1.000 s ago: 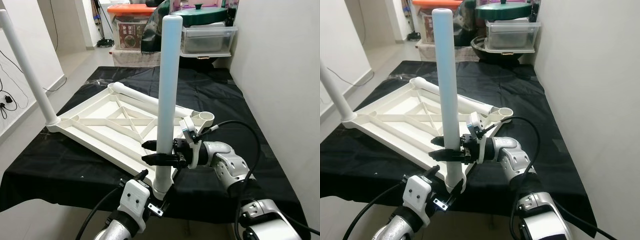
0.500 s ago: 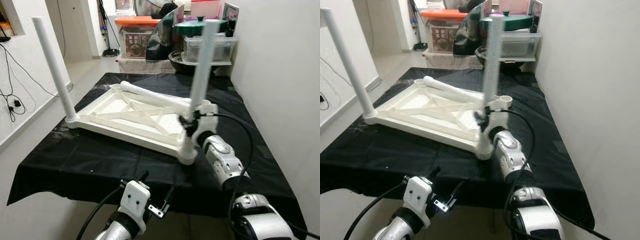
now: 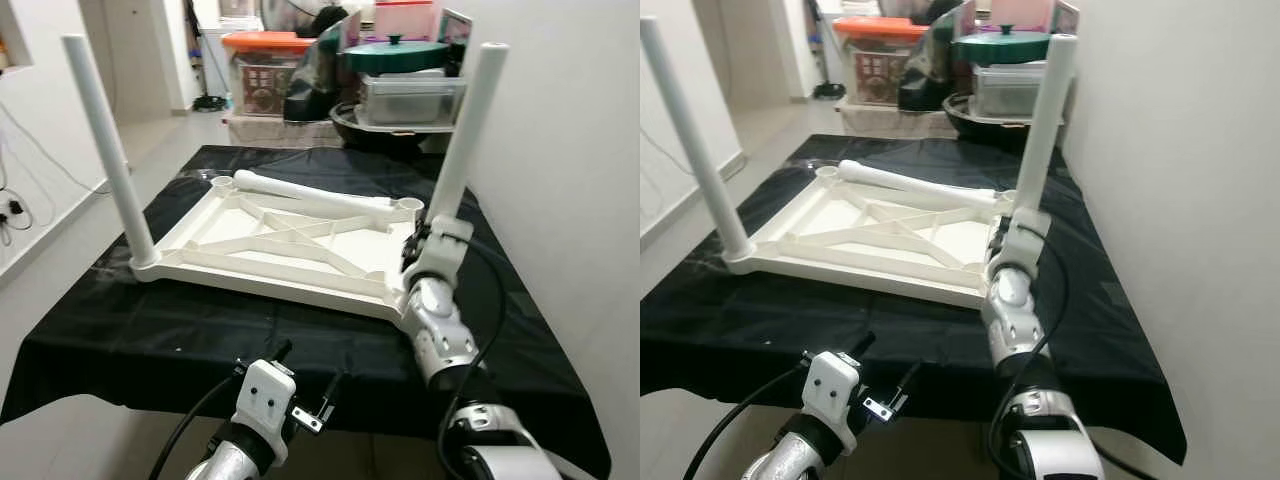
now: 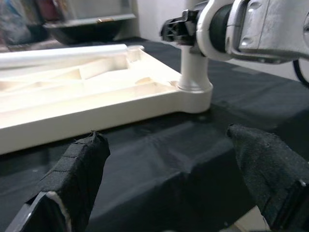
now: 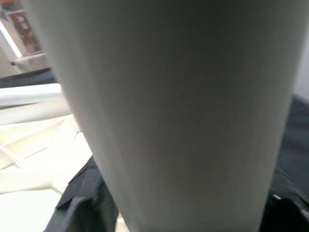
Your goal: Building children table
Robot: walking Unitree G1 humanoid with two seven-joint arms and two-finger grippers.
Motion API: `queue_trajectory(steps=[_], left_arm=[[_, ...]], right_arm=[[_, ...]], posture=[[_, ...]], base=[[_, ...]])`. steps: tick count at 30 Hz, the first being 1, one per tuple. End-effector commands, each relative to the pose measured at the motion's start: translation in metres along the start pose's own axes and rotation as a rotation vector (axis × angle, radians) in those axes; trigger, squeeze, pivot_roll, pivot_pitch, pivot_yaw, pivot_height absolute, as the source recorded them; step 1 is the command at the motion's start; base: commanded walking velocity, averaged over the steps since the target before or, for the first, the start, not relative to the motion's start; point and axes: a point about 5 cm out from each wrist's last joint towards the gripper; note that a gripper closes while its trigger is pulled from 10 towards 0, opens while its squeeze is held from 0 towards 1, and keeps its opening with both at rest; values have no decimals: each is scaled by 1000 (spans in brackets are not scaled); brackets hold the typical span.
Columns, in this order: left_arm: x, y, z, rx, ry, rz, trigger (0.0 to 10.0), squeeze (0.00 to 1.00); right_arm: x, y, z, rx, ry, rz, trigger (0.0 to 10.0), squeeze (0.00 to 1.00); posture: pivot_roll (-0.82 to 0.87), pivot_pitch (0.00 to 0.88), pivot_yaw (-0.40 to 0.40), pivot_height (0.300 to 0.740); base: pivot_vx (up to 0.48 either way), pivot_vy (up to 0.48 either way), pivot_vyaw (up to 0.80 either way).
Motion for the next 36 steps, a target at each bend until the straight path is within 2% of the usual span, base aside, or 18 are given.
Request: queue_trajectory(steps=[1, 2, 3, 6, 7, 8, 9, 10, 11, 12, 13, 15, 19, 23, 28, 33, 34, 36], left_arm=[[-3, 1, -1, -7, -16, -9, 10000, 0], [-3, 2, -1, -7, -16, -10, 10000, 0], [-3, 2, 0, -8, -17, -10, 10000, 0], [-3, 2, 0, -9, -17, -11, 10000, 0], [-3, 2, 0, -9, -17, -11, 10000, 0], [-3, 2, 0, -9, -17, -11, 10000, 0], [-3, 3, 0, -9, -17, -10, 10000, 0], [-3, 3, 0, -9, -17, -10, 10000, 0], [-3, 3, 0, -9, -17, -10, 10000, 0], [-3, 3, 0, -9, -17, -10, 10000, 0], [-3, 3, 0, -10, -15, -11, 10000, 0], [-3, 3, 0, -10, -14, -11, 10000, 0], [-3, 3, 0, -7, -14, -13, 10000, 0], [-3, 3, 0, -7, -14, -13, 10000, 0], [-3, 3, 0, -8, -14, -13, 10000, 0], [-3, 2, 0, -8, -13, -12, 10000, 0], [-3, 2, 0, -8, -14, -12, 10000, 0], [-3, 2, 0, -8, -14, -11, 10000, 0]], right_arm=[[2, -8, 0, 68, 9, 31, 10000, 1000], [4, -15, -2, 132, 24, 25, 10000, 1000], [2, -21, -3, 223, -3, 69, 10000, 0], [0, -25, -4, 287, -21, 101, 10000, 0], [1, -28, -5, 376, -24, 105, 10000, 0], [1, -28, -5, 376, -24, 105, 10000, 0], [3, -30, -5, 489, -54, 122, 10000, 0], [3, -30, -5, 489, -54, 122, 10000, 0], [5, -31, -6, 616, -96, 125, 10000, 0], [5, -31, -6, 616, -96, 125, 10000, 0], [5, -30, -10, 870, -250, 131, 10000, 0], [3, -28, -12, 936, -306, 132, 10000, 0], [-1, -19, -39, 1314, -529, 83, 10000, 0], [-2, -15, -47, 1426, -581, 63, 10000, 0], [10, -24, -53, 1595, -612, 110, 10000, 0], [15, -31, -54, 1648, -622, 117, 10000, 0], [17, -33, -57, 1679, -624, 103, 314, 0], [17, -34, -58, 1693, -623, 93, 314, 0]], posture=[[1, 0, -3, 740], [-2, 0, -6, 740], [-4, 0, -3, 740], [-4, 0, -3, 740], [-4, 0, -3, 740], [-4, 0, -3, 740], [0, 0, -3, 740], [0, 0, -3, 740], [0, 0, -3, 740], [0, 0, -3, 740], [0, 0, -3, 740], [0, 0, -3, 740], [-8, 0, -3, 740], [-3, 0, -8, 740], [1, 0, -7, 740], [5, 0, -8, 740], [5, 0, -8, 740], [5, 0, -8, 740]], base=[[0, 0, 0], [0, 0, 0], [0, 0, 0], [0, 0, 0], [0, 0, 0], [0, 0, 0], [0, 0, 0], [0, 0, 0], [0, 0, 0], [0, 0, 0], [0, 0, 0], [0, 0, 0], [0, 0, 0], [0, 0, 0], [0, 0, 0], [0, 0, 0], [0, 0, 0], [0, 0, 0]])
Point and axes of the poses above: a point about 5 cm out from each wrist's last joint towards the gripper, its own z axis pointing out of the wrist towards the gripper, its own x axis along the axis of the wrist's last joint, y = z × x, and after that the axes turned 14 degrees about z, right-handed
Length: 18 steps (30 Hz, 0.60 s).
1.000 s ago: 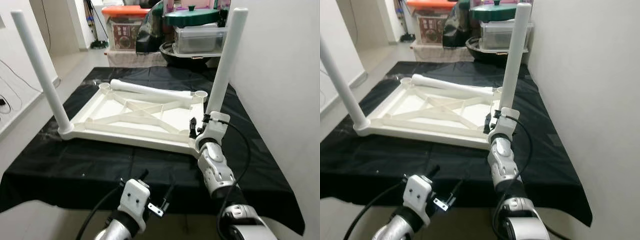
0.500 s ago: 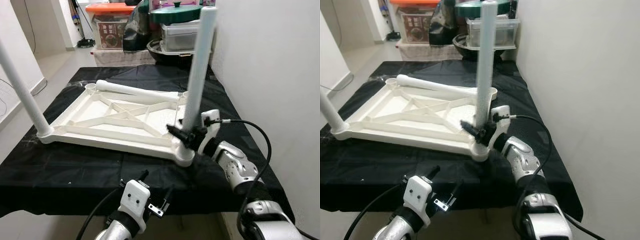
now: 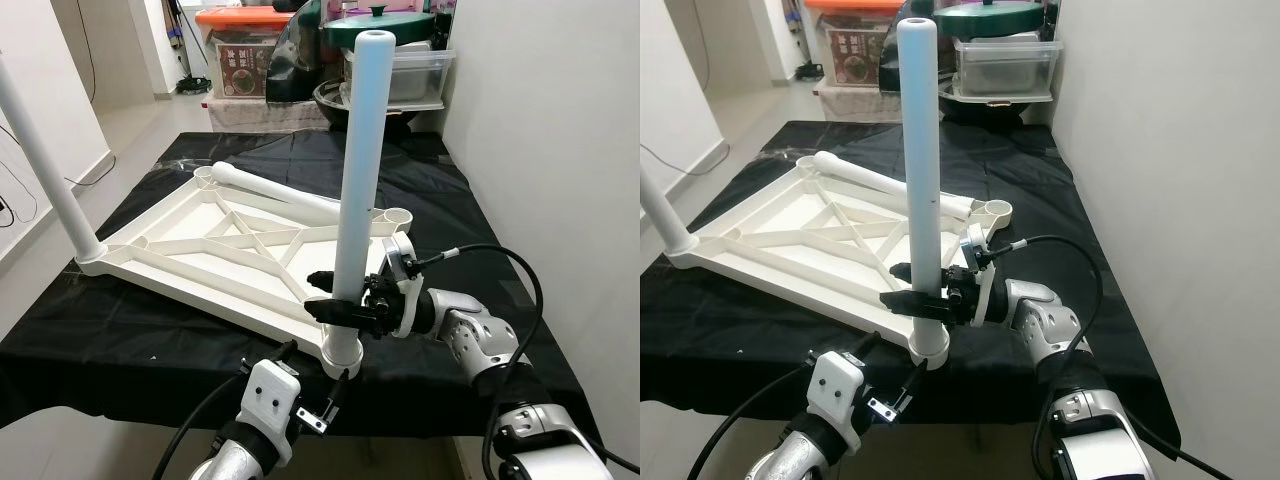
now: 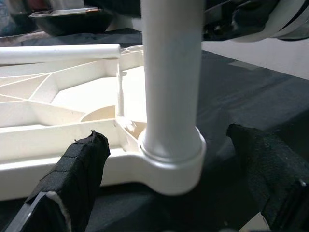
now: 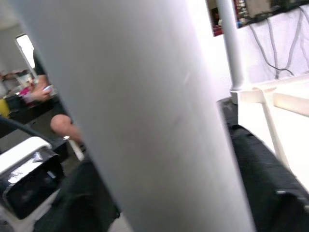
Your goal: Building children table
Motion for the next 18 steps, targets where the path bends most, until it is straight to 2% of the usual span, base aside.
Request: queue_trajectory(steps=[1, 2, 6, 7, 8, 9, 11, 13, 14, 15, 16, 18], left_arm=[[-3, 0, -1, -1, -16, -8, 10000, 0], [-3, 0, -1, -2, -16, -9, 10000, 0], [-3, 0, -1, -2, -16, -9, 10000, 0], [-3, 0, -1, -2, -16, -10, 10000, 0], [-3, 0, -1, -2, -16, -10, 10000, 0], [-3, 0, -1, -2, -16, -10, 10000, 0], [-3, 0, -1, -2, -16, -10, 10000, 0], [-3, 0, -1, -2, -17, -10, 10000, 0], [-3, 0, -1, -2, -17, -10, 10000, 0], [-3, 0, -1, -3, -17, -10, 10000, 0], [-3, 0, -1, -3, -17, -10, 10000, 0], [-3, 0, -1, -4, -17, -10, 10000, 0]], right_arm=[[1, -6, 9, 76, -28, -19, 314, 0], [-2, -6, 10, 67, -40, -31, 0, 0], [-9, -6, 11, 56, -60, -40, 0, 0], [-13, 1, 12, -29, -53, -73, 0, 0], [-13, 1, 12, -29, -53, -73, 0, 0], [-13, 6, 12, -92, -38, -88, 0, 0], [-13, 6, 12, -92, -38, -88, 0, 0], [-7, 23, 11, -330, 50, -115, 0, 0], [-7, 23, 11, -330, 50, -115, 0, 0], [-2, 36, 7, -523, 109, -121, 0, 0], [-2, 36, 7, -523, 109, -121, 0, 0], [4, 54, -10, -864, 204, -128, 0, 0]], posture=[[5, 0, -8, 740], [5, 0, -8, 740], [5, 0, -8, 740], [3, 0, -5, 740], [3, 0, -5, 740], [3, 0, -5, 740], [3, 0, -5, 740], [-1, 0, -4, 740], [-1, 0, -4, 740], [-1, 0, -4, 740], [-1, 0, -4, 740], [-1, 0, -4, 740]], base=[[0, 0, 0], [0, 0, 0], [0, 0, 0], [0, 0, 0], [0, 0, 0], [0, 0, 0], [0, 0, 0], [0, 0, 0], [0, 0, 0], [0, 0, 0], [0, 0, 0], [0, 0, 0]])
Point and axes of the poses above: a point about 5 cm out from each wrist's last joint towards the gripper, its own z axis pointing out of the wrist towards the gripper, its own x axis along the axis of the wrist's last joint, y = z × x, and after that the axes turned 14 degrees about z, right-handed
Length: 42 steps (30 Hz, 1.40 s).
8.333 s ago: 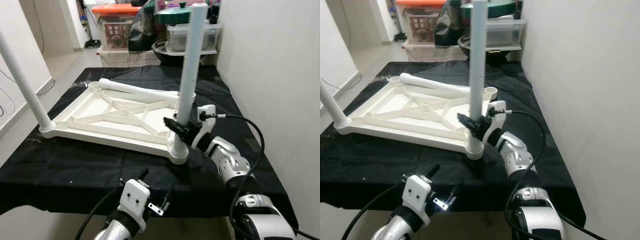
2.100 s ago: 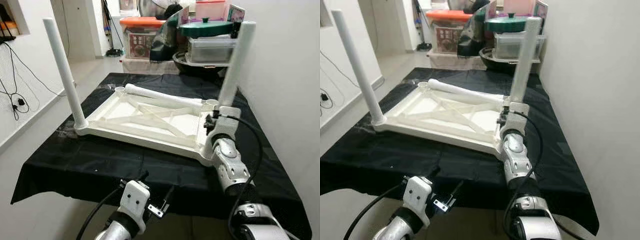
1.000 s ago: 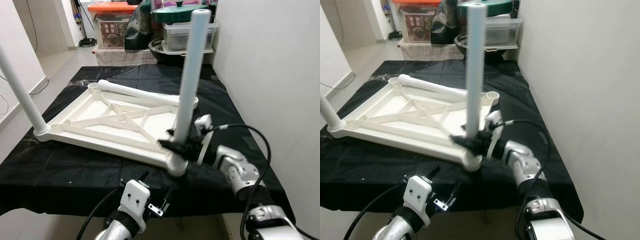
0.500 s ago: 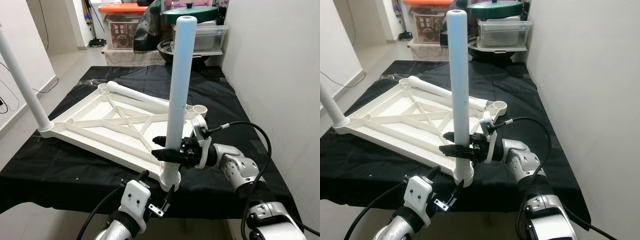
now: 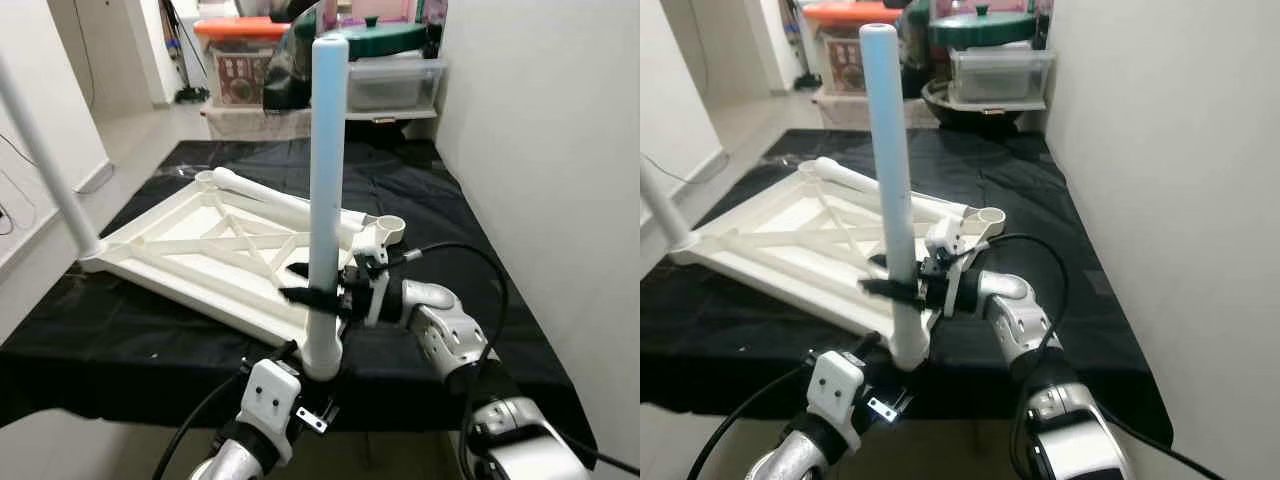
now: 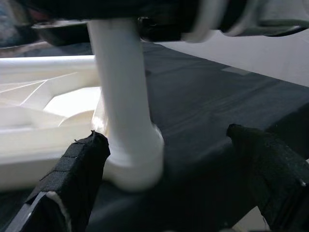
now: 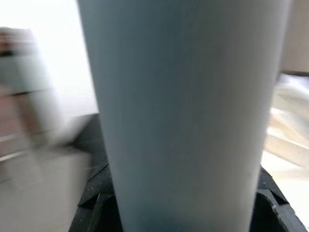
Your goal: Building children table
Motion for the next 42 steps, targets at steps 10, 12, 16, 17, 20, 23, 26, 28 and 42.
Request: queue_trajectory(steps=[10, 12, 16, 17, 20, 23, 26, 28, 42], left_arm=[[-4, 1, -1, -5, -20, -11, 10000, 0], [-3, 0, -1, -5, -20, -11, 10000, 0], [-3, 0, -1, -5, -19, -11, 10000, 0], [-3, 0, -1, -5, -19, -10, 10000, 0], [-3, 0, -1, -5, -19, -10, 10000, 0], [-4, 1, -1, -5, -20, -11, 10000, 0], [-4, 1, -1, -4, -20, -12, 10000, 0], [-4, 1, -1, -4, -20, -12, 10000, 0], [-4, 2, -1, -7, -20, -12, 10000, 0]], right_arm=[[-12, 69, -70, -1167, 188, 45, 0, 0], [-14, 68, -75, -1226, 207, 58, 0, 0], [-30, 59, -66, -1307, 208, 126, 0, 0], [-32, 55, -56, -1270, 224, 148, 10000, 0], [-31, 50, -45, -1238, 249, 161, 10000, 1000], [-21, 42, -32, -1087, 324, 169, 10000, 1000], [-15, 37, -25, -959, 365, 208, 10000, 0], [-11, 36, -22, -876, 386, 243, 10000, 0], [-12, 9, -27, 42, 91, 301, 10000, 0]], posture=[[-1, 0, -4, 740], [-2, 0, -3, 740], [-2, 0, -3, 740], [-2, 0, -3, 740], [-2, 0, -3, 740], [-3, 0, -2, 740], [-3, 0, -2, 740], [-3, 0, -2, 740], [-6, 0, -1, 740]], base=[[0, 0, 0], [0, 0, 0], [0, 0, 0], [0, 0, 0], [0, 0, 0], [0, 0, 0], [0, 0, 0], [0, 0, 0], [0, 0, 0]])
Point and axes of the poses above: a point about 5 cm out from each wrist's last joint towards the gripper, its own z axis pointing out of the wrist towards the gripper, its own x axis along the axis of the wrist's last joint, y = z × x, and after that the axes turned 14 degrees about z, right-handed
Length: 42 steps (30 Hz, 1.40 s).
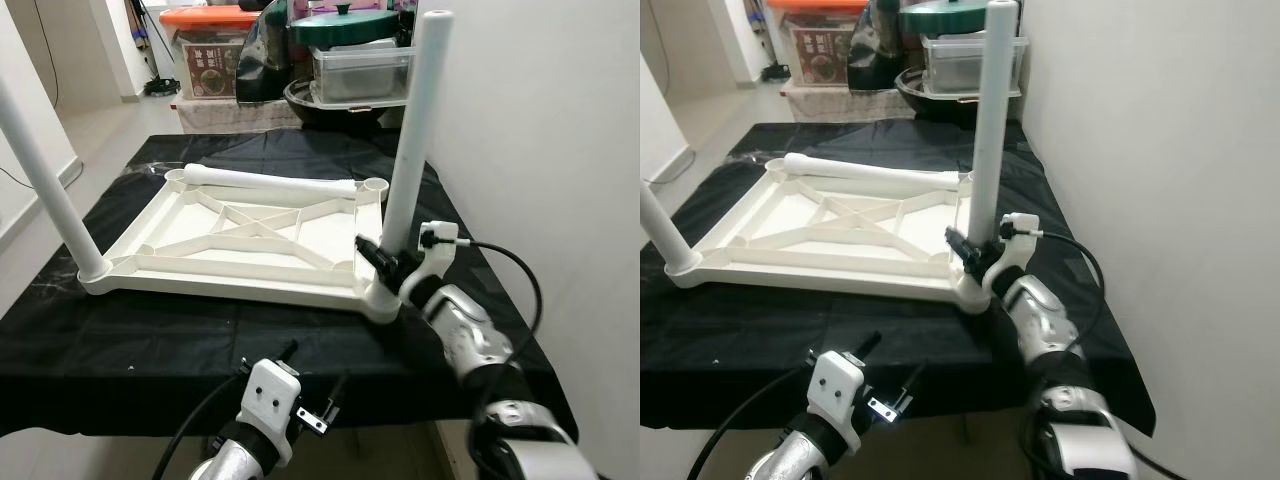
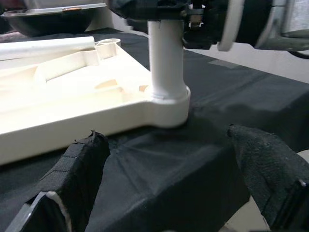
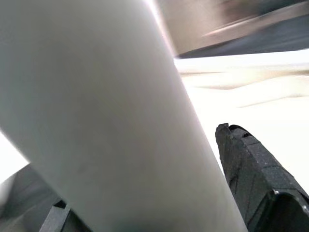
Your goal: Building children table
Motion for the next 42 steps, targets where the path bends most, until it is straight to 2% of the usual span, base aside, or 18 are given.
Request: queue_trajectory(steps=[1, 2, 3, 4, 6, 15, 16, 27, 28, 31, 32, 33, 34, 35, 36, 37, 39, 42], left_arm=[[-4, 1, -1, -4, -19, -11, 10000, 0], [-4, 1, -1, -4, -19, -11, 10000, 0], [-4, 2, -1, -4, -20, -11, 10000, 0], [-4, 2, -1, -4, -20, -11, 10000, 0], [-4, 2, -2, -3, -21, -11, 10000, 0], [-4, 2, -2, -3, -21, -12, 10000, 0], [-4, 2, -2, -3, -21, -12, 10000, 0], [-4, 1, -2, -1, -21, -13, 10000, 0], [-3, 1, -1, -1, -21, -13, 10000, 0], [-3, 1, -1, -1, -21, -13, 10000, 0], [-3, 1, -1, -1, -21, -13, 10000, 0], [-3, 1, -1, -1, -21, -13, 10000, 0], [-3, 1, -1, -1, -21, -13, 10000, 0], [-3, 1, -1, -2, -21, -14, 10000, 0], [-3, 1, -1, -2, -21, -15, 10000, 0], [-3, 1, -1, -2, -21, -15, 10000, 0], [-3, 1, -1, -3, -21, -17, 10000, 0], [-3, 1, -1, -4, -21, -17, 10000, 0]], right_arm=[[-11, -18, 3, 206, -114, 11, 10000, 0], [-11, -18, 3, 206, -114, 11, 10000, 0], [-16, -23, -3, 303, -193, -3, 10000, 0], [-16, -23, -3, 303, -193, -3, 10000, 0], [-20, -31, -7, 442, -282, -14, 10000, 0], [-14, -46, -3, 617, -326, -4, 10000, 0], [-17, -47, -1, 613, -336, -16, 0, 0], [-31, -40, 1, 497, -360, -104, 0, 0], [-31, -36, 3, 440, -330, -112, 0, 0], [-18, -9, 12, 52, -139, -176, 0, 0], [-18, -9, 12, 52, -139, -176, 0, 0], [-10, 3, 11, -118, -53, -187, 0, 0], [-10, 3, 11, -118, -53, -187, 0, 0], [1, 21, 4, -366, 53, -184, 0, 0], [5, 28, -1, -473, 107, -198, 0, 0], [5, 28, -1, -473, 107, -198, 0, 0], [8, 36, -10, -620, 177, -225, 0, 0], [9, 39, -13, -682, 204, -235, 0, 0]], posture=[[-6, 0, -1, 740], [-6, 0, -1, 740], [-5, 0, -5, 740], [-5, 0, -5, 740], [-1, 0, -5, 740], [1, 0, -5, 740], [1, 0, -5, 740], [3, 0, -6, 740], [3, 0, -6, 740], [-1, 0, -4, 740], [-1, 0, -4, 740], [-1, 0, -4, 740], [-1, 0, -4, 740], [-1, 0, -4, 740], [-1, 0, -4, 740], [-1, 0, -4, 740], [-9, 0, 2, 740], [-9, 0, 2, 740]], base=[[0, 0, 0], [0, 0, 0], [0, 0, 0], [0, 0, 0], [0, 0, 0], [0, 0, 0], [0, 0, 0], [0, 0, 0], [0, 0, 0], [0, 0, 0], [0, 0, 0], [0, 0, 0], [0, 0, 0], [0, 0, 0], [0, 0, 0], [0, 0, 0], [0, 0, 0], [0, 0, 0]])
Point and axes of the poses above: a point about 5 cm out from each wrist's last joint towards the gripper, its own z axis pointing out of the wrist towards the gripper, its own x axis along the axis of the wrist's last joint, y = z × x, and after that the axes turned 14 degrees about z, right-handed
